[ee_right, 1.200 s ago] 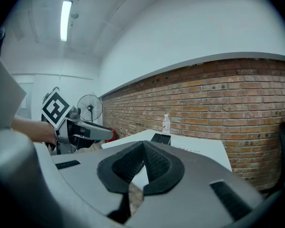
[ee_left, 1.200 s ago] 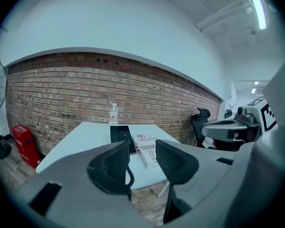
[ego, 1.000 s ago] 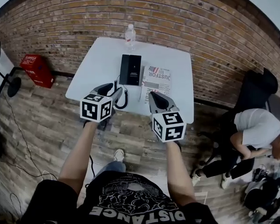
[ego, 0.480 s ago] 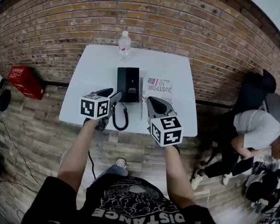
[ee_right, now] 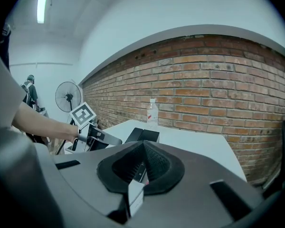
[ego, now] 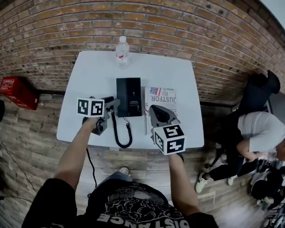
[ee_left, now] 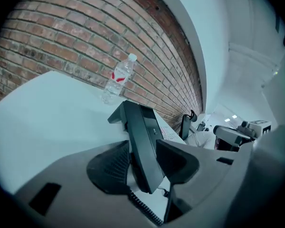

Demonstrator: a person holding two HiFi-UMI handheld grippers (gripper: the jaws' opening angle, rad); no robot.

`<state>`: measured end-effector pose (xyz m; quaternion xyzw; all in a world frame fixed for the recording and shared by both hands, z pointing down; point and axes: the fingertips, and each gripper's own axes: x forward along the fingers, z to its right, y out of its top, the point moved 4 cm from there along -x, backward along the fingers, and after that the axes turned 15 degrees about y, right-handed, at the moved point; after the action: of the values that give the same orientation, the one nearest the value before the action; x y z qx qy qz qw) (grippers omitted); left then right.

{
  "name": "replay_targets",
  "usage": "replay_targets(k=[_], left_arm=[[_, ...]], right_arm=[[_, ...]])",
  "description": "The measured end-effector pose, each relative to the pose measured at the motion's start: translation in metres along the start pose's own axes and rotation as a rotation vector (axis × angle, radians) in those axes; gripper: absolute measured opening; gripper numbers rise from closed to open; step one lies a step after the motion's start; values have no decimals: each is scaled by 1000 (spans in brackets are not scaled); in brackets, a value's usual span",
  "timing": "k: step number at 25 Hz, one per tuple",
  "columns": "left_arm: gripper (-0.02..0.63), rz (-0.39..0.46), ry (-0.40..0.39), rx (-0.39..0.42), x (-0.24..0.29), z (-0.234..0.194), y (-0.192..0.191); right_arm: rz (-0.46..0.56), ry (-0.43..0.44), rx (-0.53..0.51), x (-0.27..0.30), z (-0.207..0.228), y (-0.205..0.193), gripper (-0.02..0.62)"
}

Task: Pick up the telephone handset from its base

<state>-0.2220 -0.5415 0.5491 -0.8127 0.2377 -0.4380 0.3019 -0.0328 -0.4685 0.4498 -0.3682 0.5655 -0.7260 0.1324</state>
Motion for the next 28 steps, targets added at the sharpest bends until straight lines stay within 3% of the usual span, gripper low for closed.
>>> replay_targets(k=[4,13,18,23,28], left_arm=[[160,-34,-71,-71,11,-18,1],[160,-86,-262,-129,30,-15,3],[143,-139,-279,-129,43,-12,0],[106,-185,-310,-178,48,-12,1],[92,-201,-287,-212,44,-13,2]], right_arm=[[-16,-4,9,16,3,-2,0],[-47,-8,60,37,5,-16,0],[-73,-14,63,36,6,-20,0],[-87,-34,79,31,9,-28,0],[-86,-24,93,35,3,-33,0]])
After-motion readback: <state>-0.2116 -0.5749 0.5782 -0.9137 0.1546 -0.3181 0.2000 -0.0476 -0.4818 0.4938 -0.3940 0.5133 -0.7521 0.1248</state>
